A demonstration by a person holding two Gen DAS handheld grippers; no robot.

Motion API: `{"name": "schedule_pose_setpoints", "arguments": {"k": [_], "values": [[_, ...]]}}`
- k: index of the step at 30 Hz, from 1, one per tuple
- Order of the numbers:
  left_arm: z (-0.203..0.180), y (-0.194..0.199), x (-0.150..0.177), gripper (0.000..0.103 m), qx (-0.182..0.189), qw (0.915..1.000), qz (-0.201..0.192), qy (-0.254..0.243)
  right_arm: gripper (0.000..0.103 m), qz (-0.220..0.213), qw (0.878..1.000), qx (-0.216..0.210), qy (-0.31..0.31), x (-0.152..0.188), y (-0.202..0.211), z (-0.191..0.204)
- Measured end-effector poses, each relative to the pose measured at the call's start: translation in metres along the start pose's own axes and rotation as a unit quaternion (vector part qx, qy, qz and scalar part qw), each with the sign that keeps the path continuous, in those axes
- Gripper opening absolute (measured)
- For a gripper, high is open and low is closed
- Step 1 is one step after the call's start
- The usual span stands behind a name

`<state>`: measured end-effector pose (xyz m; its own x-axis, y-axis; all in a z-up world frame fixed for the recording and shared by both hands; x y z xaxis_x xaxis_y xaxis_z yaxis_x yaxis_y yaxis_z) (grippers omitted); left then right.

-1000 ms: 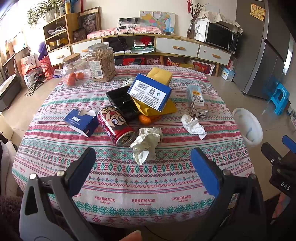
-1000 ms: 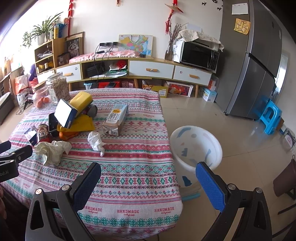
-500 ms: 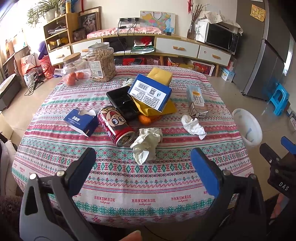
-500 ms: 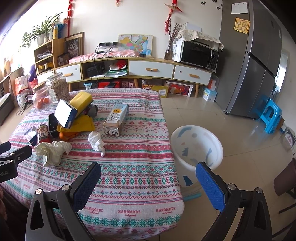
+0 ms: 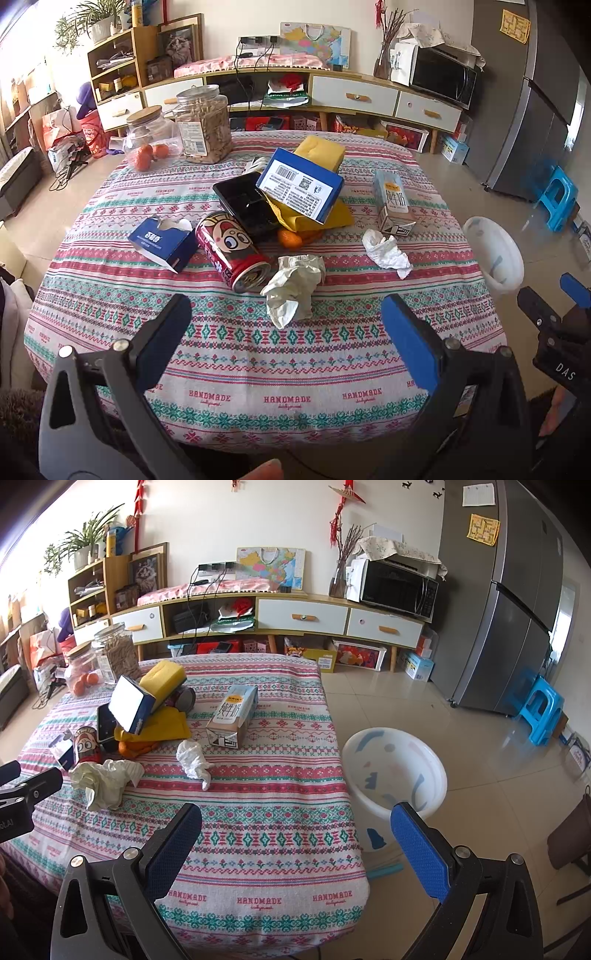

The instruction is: Collect trash

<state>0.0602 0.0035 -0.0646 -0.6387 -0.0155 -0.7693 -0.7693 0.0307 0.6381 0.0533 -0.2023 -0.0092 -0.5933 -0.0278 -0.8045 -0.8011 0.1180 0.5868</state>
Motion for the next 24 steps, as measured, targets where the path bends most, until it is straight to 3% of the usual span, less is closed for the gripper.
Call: {"name": "schedule_pose_setpoints", "arguments": {"k": [24], "values": [[-0.0001, 0.0000, -0.0003, 0.102, 0.001, 1.0000, -0.001, 0.001, 0.103, 0.003, 1.000, 0.000, -0.001, 0.0029, -0.0030, 0.0000]]}}
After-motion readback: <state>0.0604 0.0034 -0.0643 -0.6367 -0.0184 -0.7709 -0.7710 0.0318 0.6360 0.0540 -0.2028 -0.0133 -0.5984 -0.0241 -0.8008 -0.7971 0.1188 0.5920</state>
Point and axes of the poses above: each gripper's, at about its wrist camera, not at the fingertips, and y roughly against the way its jaws point, z to its left, x to its underside, the point moved 9 cm from there along -y, roughly the way its jaws point, and after that the axes turned 8 degrees about -z, right-handed, at the moved point
